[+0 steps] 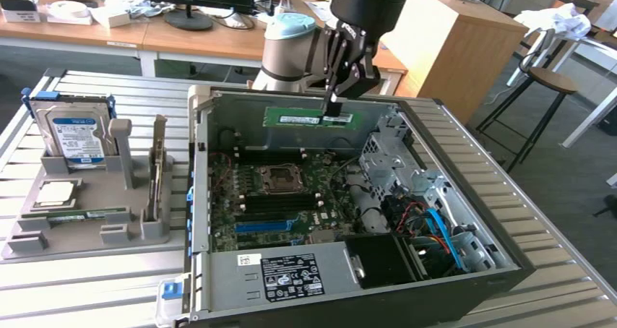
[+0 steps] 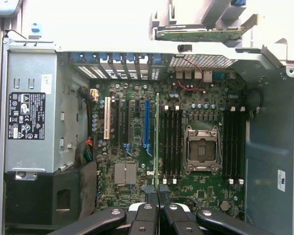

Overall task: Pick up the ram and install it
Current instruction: 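Pick up the ram and move it above insertion slot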

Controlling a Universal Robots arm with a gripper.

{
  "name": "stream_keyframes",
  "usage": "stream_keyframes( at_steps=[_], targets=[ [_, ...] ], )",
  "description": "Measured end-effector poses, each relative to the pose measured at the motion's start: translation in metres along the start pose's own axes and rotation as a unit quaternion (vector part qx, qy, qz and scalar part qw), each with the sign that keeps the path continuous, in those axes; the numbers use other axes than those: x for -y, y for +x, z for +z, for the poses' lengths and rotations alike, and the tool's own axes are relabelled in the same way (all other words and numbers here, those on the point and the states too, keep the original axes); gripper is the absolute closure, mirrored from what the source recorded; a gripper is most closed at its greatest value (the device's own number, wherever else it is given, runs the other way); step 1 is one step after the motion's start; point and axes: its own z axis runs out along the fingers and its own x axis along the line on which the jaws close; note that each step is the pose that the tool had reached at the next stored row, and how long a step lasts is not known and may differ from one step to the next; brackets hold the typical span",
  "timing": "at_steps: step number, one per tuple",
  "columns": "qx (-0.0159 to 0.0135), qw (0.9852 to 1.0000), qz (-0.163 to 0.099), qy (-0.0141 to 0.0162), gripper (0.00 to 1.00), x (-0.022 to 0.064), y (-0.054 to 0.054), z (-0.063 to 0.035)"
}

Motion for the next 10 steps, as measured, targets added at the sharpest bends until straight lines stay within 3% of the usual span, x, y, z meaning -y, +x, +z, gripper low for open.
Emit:
stream_keyframes(
  at_steps=[10],
  targets=[
    [0.0,1.0,0.0,0.0,0.89,-0.0005,-0.014,0.0007]
  ],
)
